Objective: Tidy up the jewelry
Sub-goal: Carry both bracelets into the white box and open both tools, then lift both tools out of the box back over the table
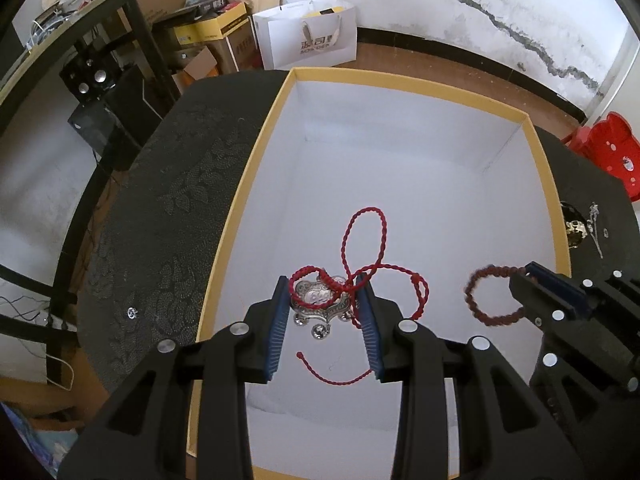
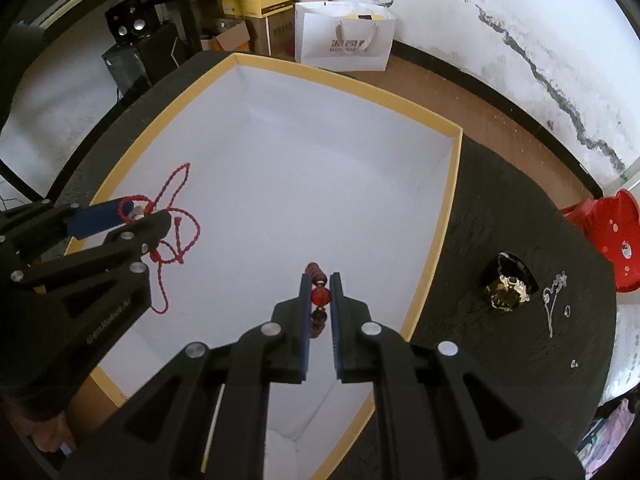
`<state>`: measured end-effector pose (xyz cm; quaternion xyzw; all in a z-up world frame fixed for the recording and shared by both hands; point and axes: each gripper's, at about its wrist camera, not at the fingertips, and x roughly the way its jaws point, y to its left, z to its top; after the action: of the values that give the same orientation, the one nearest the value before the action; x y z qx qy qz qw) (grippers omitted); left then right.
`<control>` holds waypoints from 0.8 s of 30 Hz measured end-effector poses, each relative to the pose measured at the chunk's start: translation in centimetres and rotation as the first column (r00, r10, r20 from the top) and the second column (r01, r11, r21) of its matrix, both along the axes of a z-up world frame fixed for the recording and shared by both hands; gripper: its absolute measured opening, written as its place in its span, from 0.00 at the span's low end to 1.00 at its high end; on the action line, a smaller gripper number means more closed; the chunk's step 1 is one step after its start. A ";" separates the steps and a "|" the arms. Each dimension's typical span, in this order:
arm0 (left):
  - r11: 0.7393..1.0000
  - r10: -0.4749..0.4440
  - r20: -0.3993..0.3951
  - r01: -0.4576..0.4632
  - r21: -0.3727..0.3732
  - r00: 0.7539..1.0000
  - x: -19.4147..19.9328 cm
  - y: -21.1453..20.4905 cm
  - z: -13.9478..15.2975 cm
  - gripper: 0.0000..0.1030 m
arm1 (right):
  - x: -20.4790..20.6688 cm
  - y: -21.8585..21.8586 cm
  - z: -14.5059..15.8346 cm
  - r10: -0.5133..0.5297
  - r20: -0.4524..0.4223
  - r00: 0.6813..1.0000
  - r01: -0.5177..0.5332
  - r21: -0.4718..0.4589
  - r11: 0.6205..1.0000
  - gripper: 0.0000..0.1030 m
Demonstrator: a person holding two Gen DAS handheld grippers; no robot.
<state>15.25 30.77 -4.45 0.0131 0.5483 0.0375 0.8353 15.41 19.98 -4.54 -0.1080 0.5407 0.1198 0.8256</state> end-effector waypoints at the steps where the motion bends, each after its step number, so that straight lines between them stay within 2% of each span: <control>1: 1.000 0.000 -0.008 0.000 -0.002 1.000 0.1 0.0 -0.3 0.33 | 0.1 -0.1 -0.2 -0.001 -0.002 1.000 0.001 -0.002 1.000 0.09; 7: 1.000 0.000 -0.046 -0.001 -0.018 0.999 0.4 -0.1 -1.4 0.33 | 0.5 -0.4 -1.0 -0.011 -0.029 1.000 0.011 0.002 1.000 0.09; 9: 1.000 0.004 -0.046 -0.004 -0.016 0.999 0.4 -0.1 -1.4 0.38 | 0.6 -0.6 -1.1 -0.023 -0.029 0.999 0.024 0.009 1.000 0.09; 11: 1.000 0.012 -0.031 -0.013 -0.020 0.999 0.3 0.0 -1.2 0.70 | 0.7 -0.7 -1.1 -0.029 -0.033 0.999 0.029 0.016 0.999 0.09; 12: 1.000 0.015 -0.021 -0.016 -0.022 1.000 0.1 0.1 -1.1 0.74 | 0.7 -0.8 -1.1 -0.030 -0.037 0.999 0.030 0.022 0.999 0.10; 13: 1.000 0.014 -0.013 -0.014 -0.016 1.000 0.0 0.1 -1.0 0.74 | 0.8 -0.9 -1.1 -0.031 -0.039 0.999 0.032 0.025 0.999 0.13; 14: 1.000 0.008 -0.008 -0.008 -0.007 1.000 -0.1 0.0 -0.9 0.75 | 0.8 -1.0 -1.0 -0.036 -0.039 0.999 0.037 0.030 0.999 0.26; 15: 1.000 0.011 -0.010 -0.012 -0.007 1.000 -0.2 0.1 -0.8 0.76 | 0.7 -1.2 -0.8 -0.046 -0.027 0.999 0.046 0.026 0.999 0.31; 17: 0.999 0.039 -0.005 -0.039 0.002 0.999 -0.3 0.5 -0.7 0.77 | 0.6 -1.3 -0.4 -0.054 -0.007 0.999 0.054 0.025 0.998 0.53; 20: 0.999 0.043 0.000 -0.043 0.003 0.999 -0.6 0.8 -0.3 0.80 | 0.4 -1.5 0.5 -0.055 0.007 0.998 0.055 0.039 0.998 0.67; 24: 0.998 0.058 0.011 -0.058 0.002 0.998 -1.5 1.2 0.7 0.83 | -0.4 -1.7 2.2 -0.043 0.035 0.998 0.042 0.042 0.998 0.76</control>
<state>13.71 31.99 -3.77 -0.0021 0.5439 0.0627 0.8368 14.98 18.29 -2.32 -0.0818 0.5256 0.1114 0.8394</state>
